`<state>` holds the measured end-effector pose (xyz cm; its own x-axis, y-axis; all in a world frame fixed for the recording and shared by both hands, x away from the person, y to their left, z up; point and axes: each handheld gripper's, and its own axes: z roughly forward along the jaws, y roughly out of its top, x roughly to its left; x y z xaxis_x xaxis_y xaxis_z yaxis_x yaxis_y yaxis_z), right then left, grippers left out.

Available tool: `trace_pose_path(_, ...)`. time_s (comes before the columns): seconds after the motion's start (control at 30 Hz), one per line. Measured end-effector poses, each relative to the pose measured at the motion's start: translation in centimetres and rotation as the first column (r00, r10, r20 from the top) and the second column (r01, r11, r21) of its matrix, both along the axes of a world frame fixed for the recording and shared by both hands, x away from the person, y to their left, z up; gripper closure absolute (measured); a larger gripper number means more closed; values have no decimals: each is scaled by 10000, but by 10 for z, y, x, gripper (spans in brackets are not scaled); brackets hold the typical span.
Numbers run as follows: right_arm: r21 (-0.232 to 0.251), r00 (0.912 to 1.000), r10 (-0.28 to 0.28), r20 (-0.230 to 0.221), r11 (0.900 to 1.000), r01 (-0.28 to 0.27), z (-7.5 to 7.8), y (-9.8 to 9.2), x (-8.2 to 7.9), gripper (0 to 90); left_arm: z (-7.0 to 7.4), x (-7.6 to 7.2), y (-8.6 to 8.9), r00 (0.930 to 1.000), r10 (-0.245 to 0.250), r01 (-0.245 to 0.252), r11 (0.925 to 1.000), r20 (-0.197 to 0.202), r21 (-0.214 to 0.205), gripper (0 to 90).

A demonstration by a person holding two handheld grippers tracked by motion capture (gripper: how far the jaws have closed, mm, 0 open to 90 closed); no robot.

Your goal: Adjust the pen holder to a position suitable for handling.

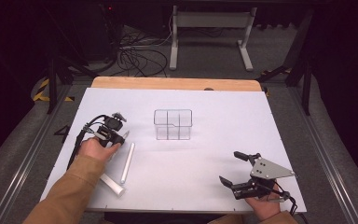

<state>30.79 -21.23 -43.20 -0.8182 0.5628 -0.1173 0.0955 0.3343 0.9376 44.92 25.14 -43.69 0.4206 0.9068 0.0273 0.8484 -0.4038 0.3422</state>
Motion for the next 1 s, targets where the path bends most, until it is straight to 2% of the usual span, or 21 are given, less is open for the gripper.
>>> trace_pose_path(0.1,-17,10000,0,-18,10000,0,0,0,0,74,1,-1,-1,10000,-46,45,9999,83,127,793)
trace_pose_path(0.17,0,10000,9,-16,10000,-9,0,0,0,74,4,-2,0,9996,-21,18,10000,280,79,794)
trace_pose_path(0.23,4,10000,15,0,10000,-15,0,0,0,74,7,-3,0,9995,-35,34,10000,315,28,794)
trace_pose_path(0.27,-4,10000,10,8,10000,-10,0,0,0,74,12,-5,0,9984,-57,57,10000,570,-5,794)
trace_pose_path(0.33,-15,10000,16,33,10000,-16,0,0,0,74,16,-7,0,9976,-44,51,9999,697,-87,794)
trace_pose_path(0.67,-58,10000,38,23,10000,-38,0,0,0,74,22,-11,2,9957,-91,114,9996,919,-243,794)
trace_pose_path(0.8,-60,10000,45,0,10000,-45,0,0,0,74,29,-14,0,9916,-212,262,9989,1274,-381,794)
trace_pose_path(0.83,-53,10000,34,15,10000,-34,0,0,0,74,34,-16,-1,9879,-284,358,9983,1527,-455,794)
trace_pose_path(1.0,-11,10000,41,55,10000,-41,0,1,0,75,47,-22,-2,9741,-401,585,9953,2224,-772,794)
